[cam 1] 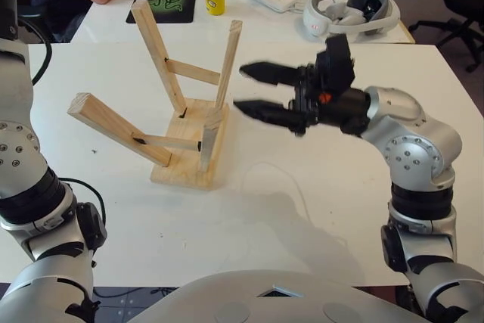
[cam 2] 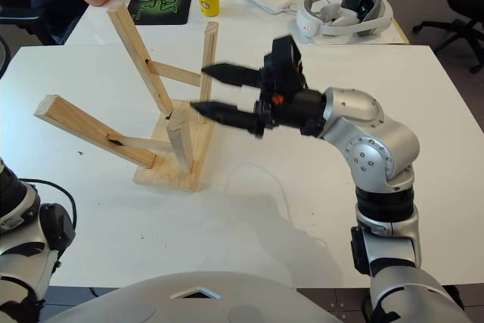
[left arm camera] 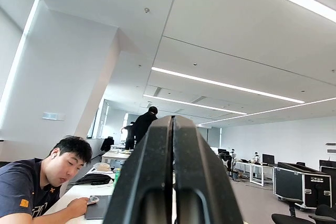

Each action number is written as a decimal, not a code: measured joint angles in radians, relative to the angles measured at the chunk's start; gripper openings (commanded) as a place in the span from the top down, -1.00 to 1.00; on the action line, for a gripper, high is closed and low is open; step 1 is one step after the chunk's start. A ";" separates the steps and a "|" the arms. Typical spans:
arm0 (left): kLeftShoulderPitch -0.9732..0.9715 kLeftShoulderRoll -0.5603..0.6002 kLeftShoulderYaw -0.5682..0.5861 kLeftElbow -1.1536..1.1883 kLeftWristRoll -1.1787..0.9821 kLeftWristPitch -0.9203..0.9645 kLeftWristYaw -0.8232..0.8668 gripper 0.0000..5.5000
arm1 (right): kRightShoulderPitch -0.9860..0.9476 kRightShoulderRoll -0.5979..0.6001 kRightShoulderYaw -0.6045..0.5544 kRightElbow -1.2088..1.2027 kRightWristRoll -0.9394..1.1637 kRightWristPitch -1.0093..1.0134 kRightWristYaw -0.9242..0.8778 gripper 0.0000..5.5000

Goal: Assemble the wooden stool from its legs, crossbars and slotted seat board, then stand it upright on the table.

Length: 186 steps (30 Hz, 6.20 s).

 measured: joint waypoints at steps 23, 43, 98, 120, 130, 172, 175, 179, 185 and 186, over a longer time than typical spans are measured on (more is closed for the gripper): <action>0.013 -0.048 -0.053 -0.044 0.069 0.001 -0.009 1.00 | -0.420 0.085 -0.073 0.799 -0.131 -0.009 0.189 -0.92; 0.005 -0.076 -0.079 -0.033 0.097 -0.003 -0.048 1.00 | -0.574 0.222 -0.012 1.204 -0.334 -0.187 0.240 -0.69; 0.168 -0.086 0.036 -0.189 0.106 0.009 -0.046 1.00 | 0.353 -0.240 -0.338 -0.148 0.257 0.542 0.131 -0.54; 0.171 0.183 0.256 0.355 0.251 -0.037 -0.214 1.00 | 0.223 -0.092 0.188 0.348 -0.574 -0.389 -0.040 -0.68; 0.959 0.362 -0.050 0.444 0.437 -0.058 -1.030 1.00 | 0.270 -0.053 0.176 0.325 -0.600 -0.400 -0.111 -0.68; 0.543 0.114 -0.495 0.393 0.715 -0.090 -0.946 1.00 | 0.341 -0.267 0.218 0.305 -0.671 -0.332 0.218 -0.68; 0.492 0.081 -0.504 0.402 0.714 -0.111 -0.938 1.00 | 0.297 -0.272 0.170 0.313 -0.644 -0.325 0.217 -0.61; 0.488 0.080 -0.498 0.428 0.718 -0.122 -0.921 1.00 | 0.177 -0.342 0.078 0.367 -0.636 -0.328 0.218 -0.41; 0.491 0.073 -0.489 0.443 0.721 -0.144 -0.902 1.00 | -0.130 -0.284 -0.080 0.529 -0.578 -0.336 0.050 -0.07; 0.491 0.069 -0.490 0.443 0.722 -0.146 -0.899 1.00 | -0.191 -0.229 -0.125 0.544 -0.521 -0.320 0.002 -0.01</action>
